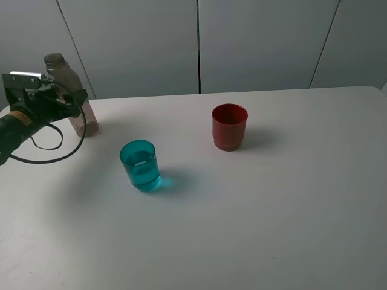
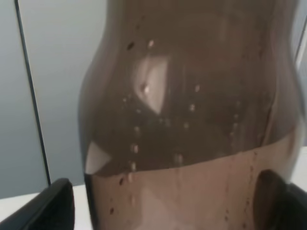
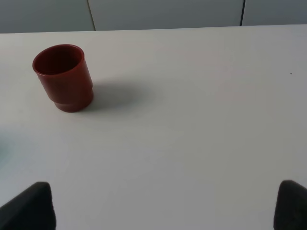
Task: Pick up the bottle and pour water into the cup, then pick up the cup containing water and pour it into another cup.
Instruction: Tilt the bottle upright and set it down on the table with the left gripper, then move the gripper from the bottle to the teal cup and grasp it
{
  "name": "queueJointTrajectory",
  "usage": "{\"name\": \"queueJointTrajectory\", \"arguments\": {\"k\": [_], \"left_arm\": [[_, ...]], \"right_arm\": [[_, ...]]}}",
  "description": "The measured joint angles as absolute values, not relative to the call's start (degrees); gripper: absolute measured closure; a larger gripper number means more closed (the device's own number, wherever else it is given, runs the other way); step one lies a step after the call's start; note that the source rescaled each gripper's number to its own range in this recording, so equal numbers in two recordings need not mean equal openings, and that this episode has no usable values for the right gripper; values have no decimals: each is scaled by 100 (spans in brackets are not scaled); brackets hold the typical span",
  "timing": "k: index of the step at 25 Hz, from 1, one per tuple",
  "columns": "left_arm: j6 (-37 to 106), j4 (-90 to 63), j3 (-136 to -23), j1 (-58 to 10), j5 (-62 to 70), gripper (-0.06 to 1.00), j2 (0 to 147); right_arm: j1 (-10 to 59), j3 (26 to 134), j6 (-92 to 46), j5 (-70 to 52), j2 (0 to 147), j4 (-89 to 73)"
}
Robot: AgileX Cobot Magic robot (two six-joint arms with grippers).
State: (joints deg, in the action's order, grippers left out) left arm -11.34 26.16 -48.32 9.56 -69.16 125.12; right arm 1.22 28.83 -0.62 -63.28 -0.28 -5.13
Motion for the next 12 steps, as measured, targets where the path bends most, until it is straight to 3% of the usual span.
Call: {"name": "queueJointTrajectory", "arguments": {"k": [12], "left_arm": [[-1625,3374,-4850,676,-5625,-4,10496]], "right_arm": [[122,2883,-51,-6328,-28,-513]]}}
